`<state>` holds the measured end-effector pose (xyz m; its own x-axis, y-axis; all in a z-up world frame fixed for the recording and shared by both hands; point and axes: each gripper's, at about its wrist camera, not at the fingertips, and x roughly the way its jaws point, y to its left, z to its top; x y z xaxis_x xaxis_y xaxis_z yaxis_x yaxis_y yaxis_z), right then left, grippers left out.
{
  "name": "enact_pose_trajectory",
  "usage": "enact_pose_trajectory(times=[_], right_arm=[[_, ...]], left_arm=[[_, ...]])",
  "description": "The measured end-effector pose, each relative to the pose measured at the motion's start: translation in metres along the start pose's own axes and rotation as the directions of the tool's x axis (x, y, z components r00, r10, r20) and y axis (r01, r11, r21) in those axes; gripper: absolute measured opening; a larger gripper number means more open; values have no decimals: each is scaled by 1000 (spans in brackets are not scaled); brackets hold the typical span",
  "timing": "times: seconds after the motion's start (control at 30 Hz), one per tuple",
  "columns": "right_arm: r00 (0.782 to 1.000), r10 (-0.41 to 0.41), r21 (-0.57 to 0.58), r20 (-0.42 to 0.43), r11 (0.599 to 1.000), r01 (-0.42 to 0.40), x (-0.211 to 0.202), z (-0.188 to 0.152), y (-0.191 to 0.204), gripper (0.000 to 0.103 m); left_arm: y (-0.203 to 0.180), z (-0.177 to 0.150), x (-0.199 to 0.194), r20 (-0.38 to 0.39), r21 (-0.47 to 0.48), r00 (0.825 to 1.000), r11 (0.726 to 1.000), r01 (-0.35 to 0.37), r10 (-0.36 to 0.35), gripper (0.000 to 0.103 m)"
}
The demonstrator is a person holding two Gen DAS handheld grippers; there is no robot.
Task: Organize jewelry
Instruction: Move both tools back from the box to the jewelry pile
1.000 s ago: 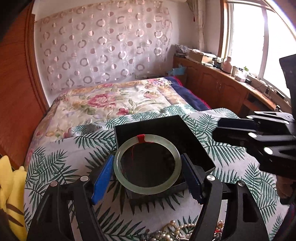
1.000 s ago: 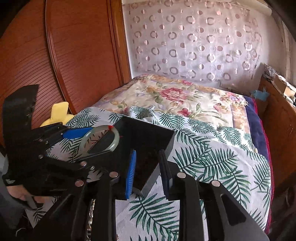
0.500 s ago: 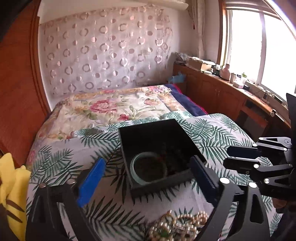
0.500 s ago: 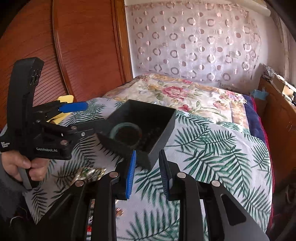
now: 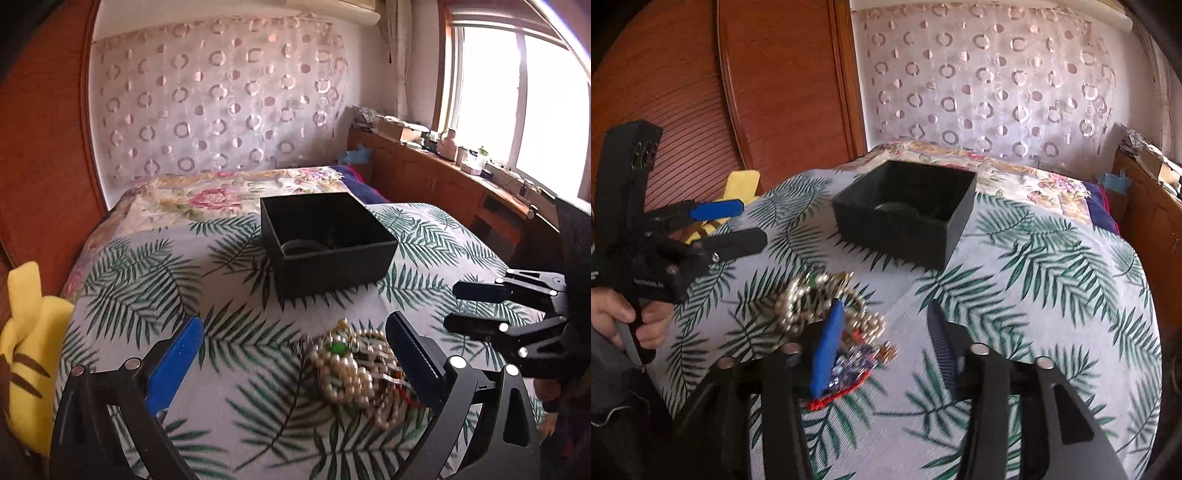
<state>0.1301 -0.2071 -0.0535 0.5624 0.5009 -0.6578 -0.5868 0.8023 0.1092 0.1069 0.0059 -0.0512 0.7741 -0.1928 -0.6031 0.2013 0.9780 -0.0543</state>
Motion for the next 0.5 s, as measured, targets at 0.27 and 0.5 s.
enact_pose_trajectory(times=[0.27,0.5], right_arm=[[999,21,-35,-46,999,-22,11,-14,20,72],[994,14,-68,-106,997,-21,26,-16,31,72]], left_arm=[[7,-19,-17,-1,-15,1000,1000,-3,3,95],[10,-35,-23,-23,-23,1000,1000,1,-1,95]])
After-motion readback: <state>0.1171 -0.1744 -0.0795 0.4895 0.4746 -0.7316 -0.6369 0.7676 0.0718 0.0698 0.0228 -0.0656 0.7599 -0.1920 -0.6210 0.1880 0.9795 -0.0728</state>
